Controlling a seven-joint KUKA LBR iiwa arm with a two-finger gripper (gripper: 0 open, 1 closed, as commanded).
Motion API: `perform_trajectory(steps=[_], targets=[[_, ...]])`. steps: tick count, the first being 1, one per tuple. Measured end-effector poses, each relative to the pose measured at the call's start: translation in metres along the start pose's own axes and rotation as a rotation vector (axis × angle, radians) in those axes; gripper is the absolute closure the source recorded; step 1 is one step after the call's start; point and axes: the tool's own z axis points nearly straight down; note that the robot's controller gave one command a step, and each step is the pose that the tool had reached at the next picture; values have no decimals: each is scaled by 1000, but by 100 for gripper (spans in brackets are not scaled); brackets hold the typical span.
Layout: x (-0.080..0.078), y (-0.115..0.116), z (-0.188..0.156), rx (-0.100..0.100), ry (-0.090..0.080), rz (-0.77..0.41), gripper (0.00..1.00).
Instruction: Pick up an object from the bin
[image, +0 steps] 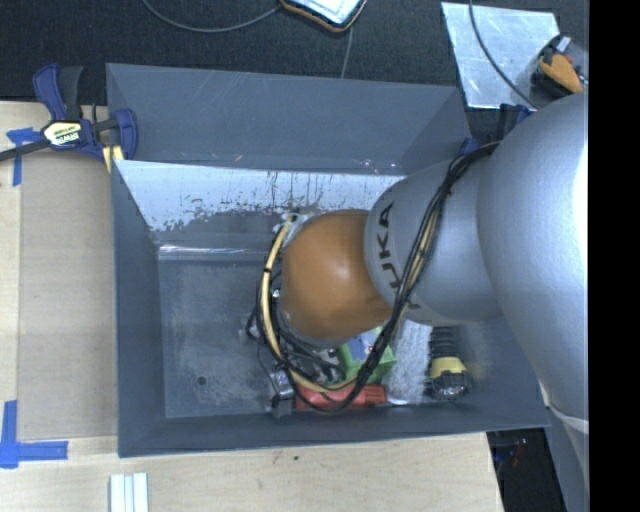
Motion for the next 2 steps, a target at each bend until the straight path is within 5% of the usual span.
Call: perform_trajectory(steps=[1, 2], targets=[[11, -9, -61, -2, -8, -131, 0], [17, -85, -25, -5, 0, 31, 0]])
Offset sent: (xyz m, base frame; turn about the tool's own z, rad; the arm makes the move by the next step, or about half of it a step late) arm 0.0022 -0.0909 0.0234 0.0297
